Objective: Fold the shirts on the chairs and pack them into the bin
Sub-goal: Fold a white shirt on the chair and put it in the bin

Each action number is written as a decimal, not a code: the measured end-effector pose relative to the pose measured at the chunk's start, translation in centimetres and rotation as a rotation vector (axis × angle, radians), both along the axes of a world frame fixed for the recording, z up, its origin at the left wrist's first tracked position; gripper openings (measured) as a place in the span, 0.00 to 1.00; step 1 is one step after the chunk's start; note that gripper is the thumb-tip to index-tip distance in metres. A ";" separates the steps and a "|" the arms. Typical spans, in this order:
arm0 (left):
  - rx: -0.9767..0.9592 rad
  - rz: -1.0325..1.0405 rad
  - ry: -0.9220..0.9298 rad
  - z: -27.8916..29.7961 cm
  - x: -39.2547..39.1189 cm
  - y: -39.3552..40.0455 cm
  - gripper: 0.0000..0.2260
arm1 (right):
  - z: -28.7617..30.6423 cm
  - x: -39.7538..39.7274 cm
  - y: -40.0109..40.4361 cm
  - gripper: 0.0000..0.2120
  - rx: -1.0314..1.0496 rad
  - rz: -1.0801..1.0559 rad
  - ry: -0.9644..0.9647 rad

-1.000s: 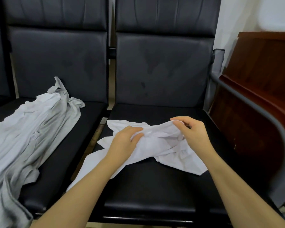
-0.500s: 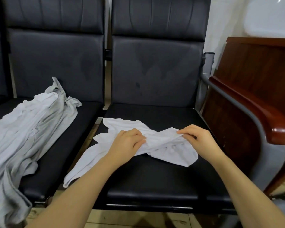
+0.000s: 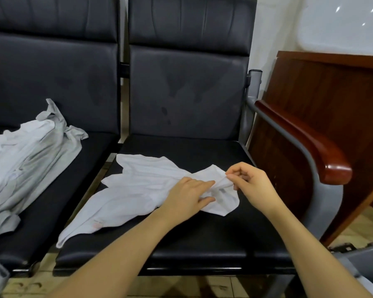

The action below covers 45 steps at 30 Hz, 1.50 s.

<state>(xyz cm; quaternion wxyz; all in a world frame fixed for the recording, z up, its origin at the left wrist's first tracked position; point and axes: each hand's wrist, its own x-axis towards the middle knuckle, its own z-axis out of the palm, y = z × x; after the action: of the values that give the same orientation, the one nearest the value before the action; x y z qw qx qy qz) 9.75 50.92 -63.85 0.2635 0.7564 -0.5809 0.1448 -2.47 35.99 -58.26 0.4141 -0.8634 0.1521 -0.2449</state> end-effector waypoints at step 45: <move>0.216 0.394 0.461 1.9 4.9 8.1 0.19 | -0.7 1.2 2.9 0.08 0.174 0.030 0.007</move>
<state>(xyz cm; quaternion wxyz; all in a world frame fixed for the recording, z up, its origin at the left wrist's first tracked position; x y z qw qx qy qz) 14.70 59.04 -61.90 0.2732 0.8909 -0.3602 -0.0444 -1.25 38.91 -58.96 0.4905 -0.8273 0.1611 -0.2215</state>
